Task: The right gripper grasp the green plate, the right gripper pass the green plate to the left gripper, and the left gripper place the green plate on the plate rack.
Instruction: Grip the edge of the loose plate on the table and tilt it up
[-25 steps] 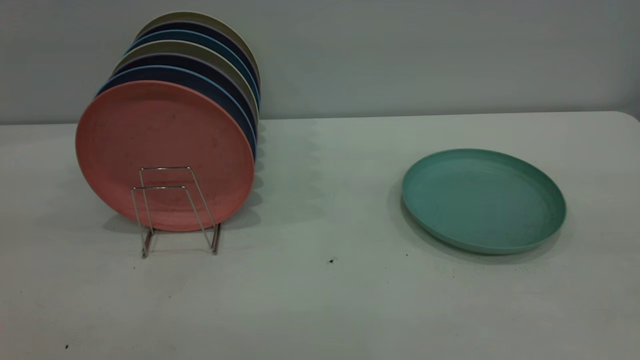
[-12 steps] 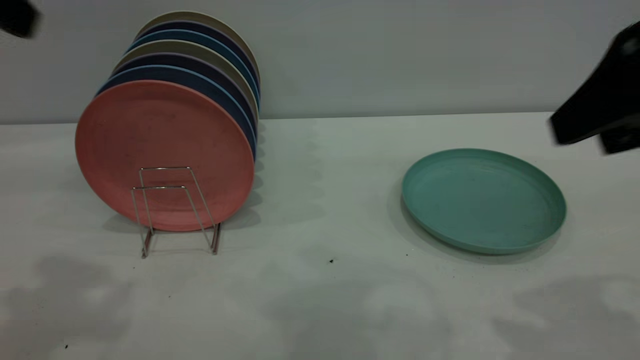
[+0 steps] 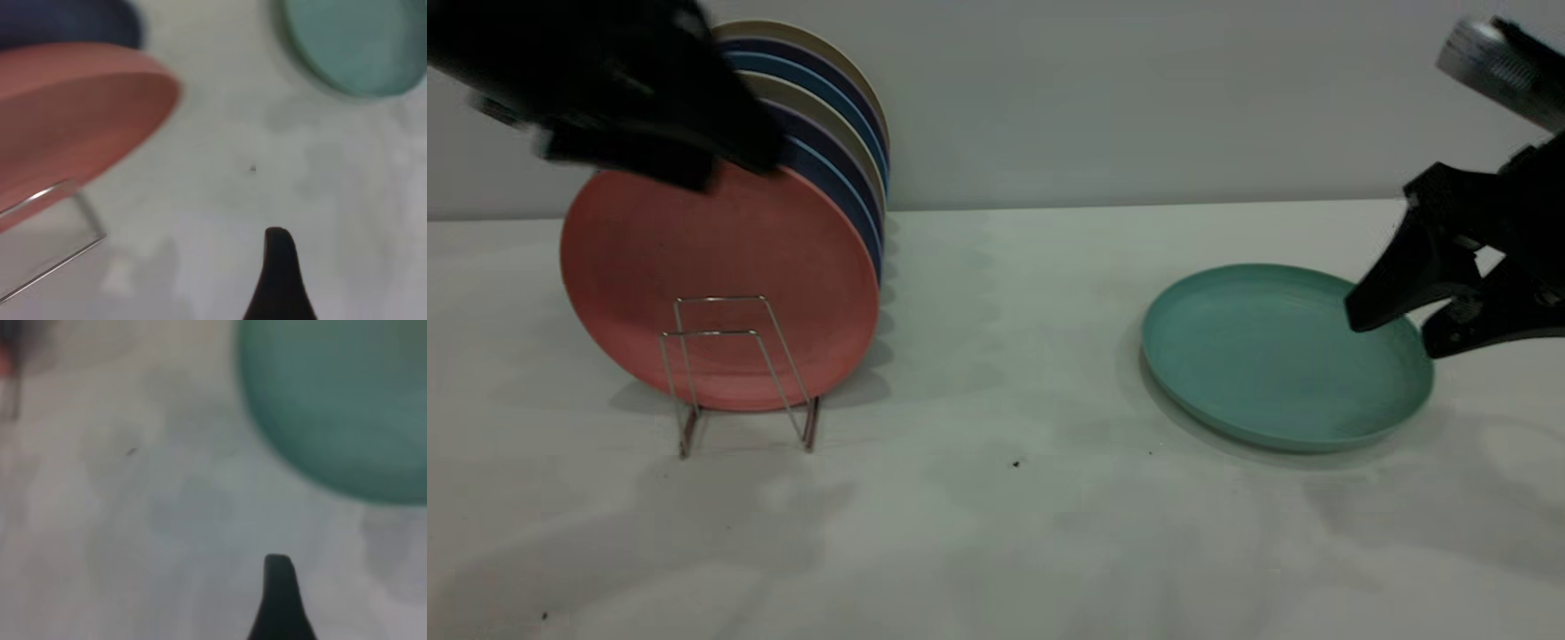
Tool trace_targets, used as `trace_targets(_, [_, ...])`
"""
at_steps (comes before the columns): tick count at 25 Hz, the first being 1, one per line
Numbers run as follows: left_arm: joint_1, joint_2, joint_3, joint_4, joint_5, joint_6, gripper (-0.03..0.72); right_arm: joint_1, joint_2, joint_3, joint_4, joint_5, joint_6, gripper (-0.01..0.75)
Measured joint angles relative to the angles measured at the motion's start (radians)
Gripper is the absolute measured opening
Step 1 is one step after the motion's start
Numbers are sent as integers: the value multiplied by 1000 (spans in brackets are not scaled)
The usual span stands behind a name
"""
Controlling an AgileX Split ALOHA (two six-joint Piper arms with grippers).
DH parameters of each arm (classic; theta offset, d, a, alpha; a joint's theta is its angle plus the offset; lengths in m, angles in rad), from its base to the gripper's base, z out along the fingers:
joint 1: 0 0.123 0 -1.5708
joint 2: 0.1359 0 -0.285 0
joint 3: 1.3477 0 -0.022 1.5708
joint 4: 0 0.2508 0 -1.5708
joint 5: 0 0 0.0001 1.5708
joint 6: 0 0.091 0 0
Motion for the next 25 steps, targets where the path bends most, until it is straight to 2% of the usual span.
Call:
trace_targets(3, [-74, 60, -6, -69, -59, 52, 590, -81, 91, -68, 9, 43, -1, 583])
trace_targets(9, [-144, 136, -7, -226, -148, 161, 590, -189, 268, -205, 30, 98, -3, 583])
trace_targets(17, [-146, 145, -7, -282, -164, 196, 590, -198, 437, -347, 43, 126, -8, 559])
trace_targets(25, [-146, 145, -7, -284, -164, 199, 590, -194, 521, -387, 121, 155, -66, 520])
